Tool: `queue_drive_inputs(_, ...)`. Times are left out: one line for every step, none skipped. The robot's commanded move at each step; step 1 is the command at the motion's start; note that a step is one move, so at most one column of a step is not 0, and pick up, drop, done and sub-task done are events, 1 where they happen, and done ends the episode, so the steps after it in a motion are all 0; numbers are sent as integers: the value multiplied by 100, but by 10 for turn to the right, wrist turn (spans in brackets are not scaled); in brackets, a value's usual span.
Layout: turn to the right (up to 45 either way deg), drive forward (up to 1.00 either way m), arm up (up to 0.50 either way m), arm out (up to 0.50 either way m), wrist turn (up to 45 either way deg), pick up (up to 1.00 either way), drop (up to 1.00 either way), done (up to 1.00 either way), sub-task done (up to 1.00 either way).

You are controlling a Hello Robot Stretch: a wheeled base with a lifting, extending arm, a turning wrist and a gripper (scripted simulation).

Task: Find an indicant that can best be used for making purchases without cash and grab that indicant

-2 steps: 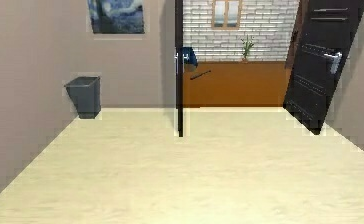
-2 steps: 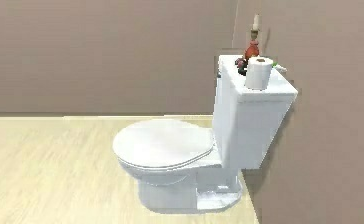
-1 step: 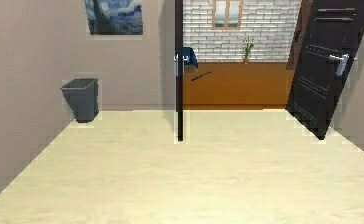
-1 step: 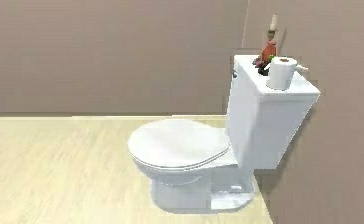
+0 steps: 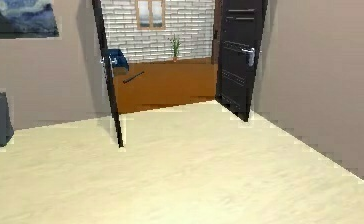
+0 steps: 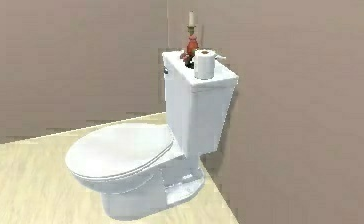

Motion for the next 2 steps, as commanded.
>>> queue_drive_inputs(0,100,0,0,0,0,0,0,0)
queue_drive_inputs(0,100,0,0,0,0,0,0,0)
